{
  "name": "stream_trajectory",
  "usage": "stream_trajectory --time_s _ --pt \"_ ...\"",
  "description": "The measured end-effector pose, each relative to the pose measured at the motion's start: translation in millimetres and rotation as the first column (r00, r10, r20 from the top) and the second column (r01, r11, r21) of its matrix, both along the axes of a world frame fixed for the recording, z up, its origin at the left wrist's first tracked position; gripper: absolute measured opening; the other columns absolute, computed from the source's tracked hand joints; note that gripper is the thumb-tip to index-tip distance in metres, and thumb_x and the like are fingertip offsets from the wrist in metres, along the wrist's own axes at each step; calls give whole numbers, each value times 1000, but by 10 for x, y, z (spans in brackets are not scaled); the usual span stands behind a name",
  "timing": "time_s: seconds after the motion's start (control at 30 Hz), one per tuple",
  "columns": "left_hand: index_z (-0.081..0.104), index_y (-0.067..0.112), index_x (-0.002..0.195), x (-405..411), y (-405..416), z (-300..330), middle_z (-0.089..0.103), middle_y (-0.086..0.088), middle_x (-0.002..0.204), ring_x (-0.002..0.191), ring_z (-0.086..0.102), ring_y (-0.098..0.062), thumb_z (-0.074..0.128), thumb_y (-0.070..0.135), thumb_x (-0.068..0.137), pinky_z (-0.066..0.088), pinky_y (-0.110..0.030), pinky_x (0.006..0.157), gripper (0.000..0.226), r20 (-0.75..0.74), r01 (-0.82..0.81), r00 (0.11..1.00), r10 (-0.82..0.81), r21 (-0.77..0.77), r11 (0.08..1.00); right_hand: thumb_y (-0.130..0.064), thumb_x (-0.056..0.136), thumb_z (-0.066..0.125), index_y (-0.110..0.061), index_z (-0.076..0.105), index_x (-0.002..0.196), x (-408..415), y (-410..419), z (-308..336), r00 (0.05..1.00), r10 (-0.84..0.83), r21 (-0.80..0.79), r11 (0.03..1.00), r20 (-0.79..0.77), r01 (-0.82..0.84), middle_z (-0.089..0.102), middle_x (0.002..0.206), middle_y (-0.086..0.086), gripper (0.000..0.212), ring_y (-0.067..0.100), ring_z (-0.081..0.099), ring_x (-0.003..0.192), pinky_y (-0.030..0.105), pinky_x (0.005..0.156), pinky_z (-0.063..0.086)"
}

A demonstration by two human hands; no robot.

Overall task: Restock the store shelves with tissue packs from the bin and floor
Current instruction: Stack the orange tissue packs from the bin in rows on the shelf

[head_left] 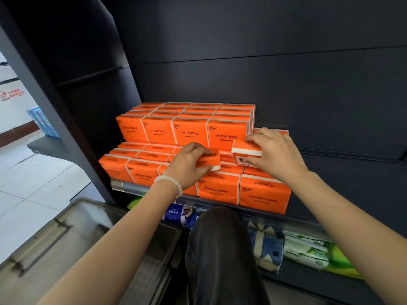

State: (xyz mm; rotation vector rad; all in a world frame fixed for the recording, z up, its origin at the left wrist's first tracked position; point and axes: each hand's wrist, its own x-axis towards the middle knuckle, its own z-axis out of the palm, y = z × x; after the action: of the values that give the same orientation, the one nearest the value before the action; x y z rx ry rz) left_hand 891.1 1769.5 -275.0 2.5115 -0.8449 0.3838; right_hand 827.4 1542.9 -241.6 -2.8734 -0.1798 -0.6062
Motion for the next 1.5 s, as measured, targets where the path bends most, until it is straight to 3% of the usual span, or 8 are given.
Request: stream_trajectory --time_s 0.1,0.43,0.67,0.77,1.0,1.2,1.33,1.5 --pt "61 17 117 47 86 -43 55 -4 121 116 50 -23 73 36 77 38 -44 102 46 18 -52 999 50 105 993 -45 82 66 -25 50 131 -17 -18 60 1000 -9 15 1000 -30 9 51 130 -4 56 18 47 122 39 101 34" --pt "35 26 141 208 187 9 36 0 147 136 31 -21 66 63 70 26 -49 112 86 -125 -116 981 145 214 970 -46 81 66 -25 49 132 -51 -160 134 982 -80 169 980 -169 109 53 128 -3 58 18 54 113 46 95 47" --pt "30 28 143 287 120 72 35 -3 148 135 32 -26 62 67 73 28 -50 111 87 -236 -122 954 185 261 958 -48 80 66 -24 58 121 -21 -220 131 967 7 278 958 -253 66 55 123 -5 48 7 47 98 31 86 46" --pt "31 27 143 286 93 66 36 -3 146 134 33 -26 62 66 73 31 -49 109 86 -241 -130 951 191 249 960 -48 74 72 -25 57 122 -42 -253 67 947 34 254 966 -320 52 53 126 -5 56 7 46 102 26 87 40" --pt "29 28 143 270 67 46 34 -2 147 135 31 -27 63 66 72 30 -48 110 87 -257 -131 947 195 249 960 -53 62 79 -25 32 143 -71 -292 -60 896 -30 221 965 -443 141 33 147 0 97 20 34 133 38 105 34" --pt "22 32 145 278 113 66 27 -3 151 137 23 -31 61 65 74 27 -52 110 87 -258 -154 935 245 326 933 -43 73 74 -23 33 141 -75 -328 -34 872 82 470 864 -483 179 46 138 -2 82 11 49 110 26 89 39" --pt "20 32 146 263 175 65 27 -3 150 134 27 -32 62 66 72 29 -50 109 91 -248 -190 928 279 329 925 -51 66 76 -24 25 144 -13 -387 -100 833 46 475 838 -551 268 50 135 -2 98 19 52 119 33 96 42" --pt "16 31 147 266 294 47 26 -5 150 133 27 -34 64 64 72 30 -50 108 94 -217 -214 925 310 376 901 -52 52 80 -24 30 140 35 -390 -98 825 66 508 814 -562 281 52 128 -3 106 17 54 109 34 91 46"
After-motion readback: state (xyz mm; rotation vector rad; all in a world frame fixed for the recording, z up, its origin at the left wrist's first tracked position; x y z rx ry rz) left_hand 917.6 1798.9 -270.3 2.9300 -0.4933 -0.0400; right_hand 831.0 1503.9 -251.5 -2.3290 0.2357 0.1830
